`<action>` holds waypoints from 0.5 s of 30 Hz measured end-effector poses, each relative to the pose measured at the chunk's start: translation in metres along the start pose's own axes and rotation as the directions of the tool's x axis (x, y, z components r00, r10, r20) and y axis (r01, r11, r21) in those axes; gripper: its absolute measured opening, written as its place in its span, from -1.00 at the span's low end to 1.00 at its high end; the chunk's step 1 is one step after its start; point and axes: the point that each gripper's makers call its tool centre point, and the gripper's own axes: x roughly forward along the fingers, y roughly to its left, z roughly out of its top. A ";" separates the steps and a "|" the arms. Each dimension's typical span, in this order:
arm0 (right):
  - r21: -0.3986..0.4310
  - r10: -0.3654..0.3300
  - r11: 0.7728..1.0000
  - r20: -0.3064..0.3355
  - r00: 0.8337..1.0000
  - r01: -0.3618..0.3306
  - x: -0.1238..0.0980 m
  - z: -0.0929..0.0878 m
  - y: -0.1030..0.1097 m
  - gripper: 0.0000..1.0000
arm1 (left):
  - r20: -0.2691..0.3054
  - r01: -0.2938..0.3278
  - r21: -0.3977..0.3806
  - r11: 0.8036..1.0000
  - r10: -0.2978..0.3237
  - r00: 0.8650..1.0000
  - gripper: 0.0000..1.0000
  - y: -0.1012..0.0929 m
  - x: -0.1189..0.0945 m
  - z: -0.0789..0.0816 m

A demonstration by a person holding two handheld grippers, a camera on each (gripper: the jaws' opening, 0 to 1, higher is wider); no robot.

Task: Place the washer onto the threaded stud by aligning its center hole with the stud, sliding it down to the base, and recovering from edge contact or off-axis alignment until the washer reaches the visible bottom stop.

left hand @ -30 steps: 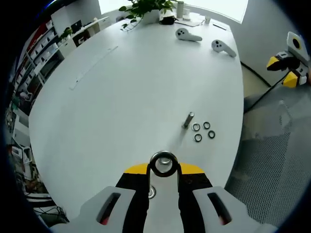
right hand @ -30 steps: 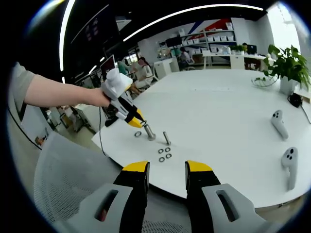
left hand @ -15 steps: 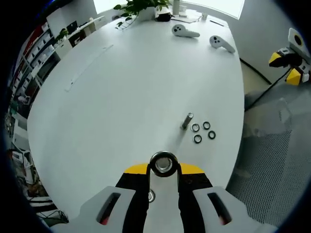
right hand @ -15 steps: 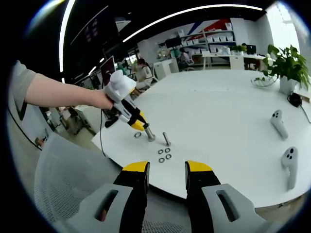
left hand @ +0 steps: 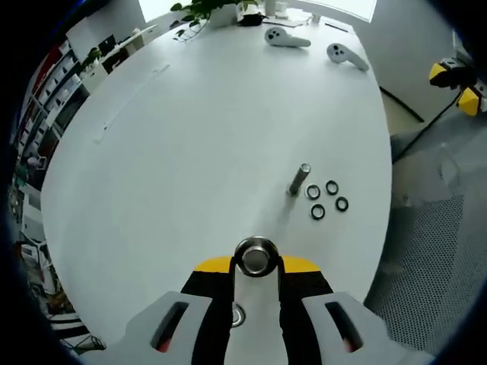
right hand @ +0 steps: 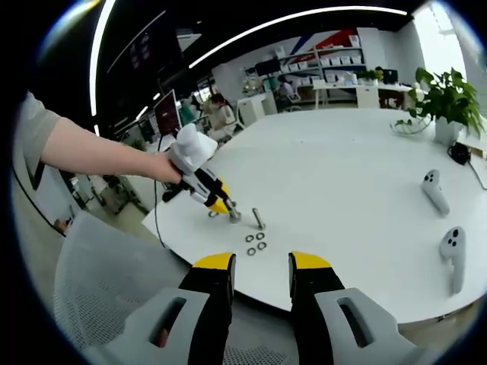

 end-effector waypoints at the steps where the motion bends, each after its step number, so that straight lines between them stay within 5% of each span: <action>1: 0.000 0.000 1.000 -0.002 1.000 0.000 0.000 0.000 0.000 -0.39 | 0.001 -0.002 0.009 1.000 0.002 1.000 -0.61 -0.001 0.002 -0.001; 15: 0.004 -0.003 1.000 -0.016 1.000 0.003 0.001 -0.003 0.000 -0.40 | 0.024 -0.023 0.028 0.999 0.022 0.999 -0.60 -0.001 0.020 -0.008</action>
